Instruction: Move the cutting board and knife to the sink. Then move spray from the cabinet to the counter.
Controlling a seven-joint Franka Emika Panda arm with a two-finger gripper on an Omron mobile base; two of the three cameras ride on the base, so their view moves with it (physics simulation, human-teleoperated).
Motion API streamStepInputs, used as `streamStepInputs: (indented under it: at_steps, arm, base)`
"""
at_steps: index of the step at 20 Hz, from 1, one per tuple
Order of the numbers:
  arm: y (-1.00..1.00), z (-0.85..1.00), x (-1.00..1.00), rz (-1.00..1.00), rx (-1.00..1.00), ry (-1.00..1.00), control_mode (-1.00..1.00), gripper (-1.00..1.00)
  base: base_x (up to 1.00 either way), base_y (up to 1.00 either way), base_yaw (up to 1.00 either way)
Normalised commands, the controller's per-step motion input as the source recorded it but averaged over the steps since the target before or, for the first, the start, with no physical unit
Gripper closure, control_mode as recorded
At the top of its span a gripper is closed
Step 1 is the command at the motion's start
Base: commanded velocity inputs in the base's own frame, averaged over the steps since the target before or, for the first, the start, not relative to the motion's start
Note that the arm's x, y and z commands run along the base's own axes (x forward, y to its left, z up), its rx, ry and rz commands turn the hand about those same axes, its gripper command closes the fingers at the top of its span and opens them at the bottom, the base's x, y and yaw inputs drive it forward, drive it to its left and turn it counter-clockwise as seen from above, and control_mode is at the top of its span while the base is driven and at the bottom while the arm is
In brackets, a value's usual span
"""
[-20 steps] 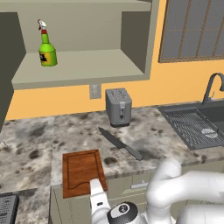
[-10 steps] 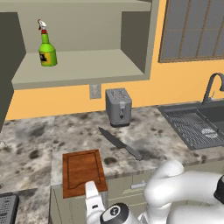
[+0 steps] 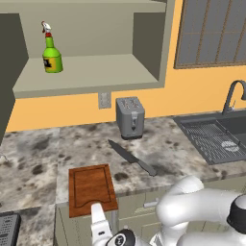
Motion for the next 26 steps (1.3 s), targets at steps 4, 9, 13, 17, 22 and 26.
streamStepInputs:
  at_steps: [4, 9, 13, 17, 22, 26]
  arm:
    - [0.00, -0.08, 0.06, 0.00, 0.00, -0.08, -1.00, -1.00]
    - [0.00, -0.04, 0.13, 0.00, 0.00, -0.05, -1.00, -1.00]
    - [0.00, 0.00, 0.08, 0.00, 0.00, -0.03, -1.00, -1.00]
    - [0.00, 0.00, 0.06, 0.00, 0.00, -0.01, -1.00, -1.00]
    - [0.00, -0.02, 0.06, 0.00, 0.00, 0.00, -1.00, -1.00]
    - [0.01, -0.01, 0.11, 0.00, 0.00, 0.00, -1.00, -1.00]
  base:
    - [0.00, 0.00, 0.00]
    - [0.00, 0.00, 0.00]
    - [0.00, 0.00, 0.00]
    - [0.00, 0.00, 0.00]
    - [0.00, 0.00, 0.00]
    - [0.00, 0.00, 0.00]
